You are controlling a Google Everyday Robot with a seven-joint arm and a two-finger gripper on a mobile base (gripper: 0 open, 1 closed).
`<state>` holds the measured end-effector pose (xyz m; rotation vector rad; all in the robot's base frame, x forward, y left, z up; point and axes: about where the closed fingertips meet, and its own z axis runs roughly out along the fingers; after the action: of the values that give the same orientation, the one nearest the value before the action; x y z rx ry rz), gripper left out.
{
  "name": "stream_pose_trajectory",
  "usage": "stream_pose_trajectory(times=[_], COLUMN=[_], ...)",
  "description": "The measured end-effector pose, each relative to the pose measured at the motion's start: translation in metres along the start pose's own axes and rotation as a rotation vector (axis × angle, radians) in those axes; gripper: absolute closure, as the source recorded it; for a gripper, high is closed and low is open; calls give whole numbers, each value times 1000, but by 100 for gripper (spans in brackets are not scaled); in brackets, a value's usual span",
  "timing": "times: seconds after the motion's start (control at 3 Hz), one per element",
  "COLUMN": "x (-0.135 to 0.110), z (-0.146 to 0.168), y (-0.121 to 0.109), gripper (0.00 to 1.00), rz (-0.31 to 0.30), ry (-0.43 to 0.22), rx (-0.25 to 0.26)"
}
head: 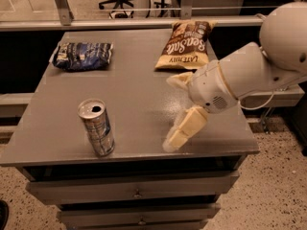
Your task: Pick redbull can
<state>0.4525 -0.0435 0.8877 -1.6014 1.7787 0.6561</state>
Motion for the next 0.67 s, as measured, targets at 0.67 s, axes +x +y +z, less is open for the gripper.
stream_pose_trajectory(times=[0.67], x=[-63], z=[81], y=[24], gripper=[0], rz=[-17], ry=[-299], rx=[-124])
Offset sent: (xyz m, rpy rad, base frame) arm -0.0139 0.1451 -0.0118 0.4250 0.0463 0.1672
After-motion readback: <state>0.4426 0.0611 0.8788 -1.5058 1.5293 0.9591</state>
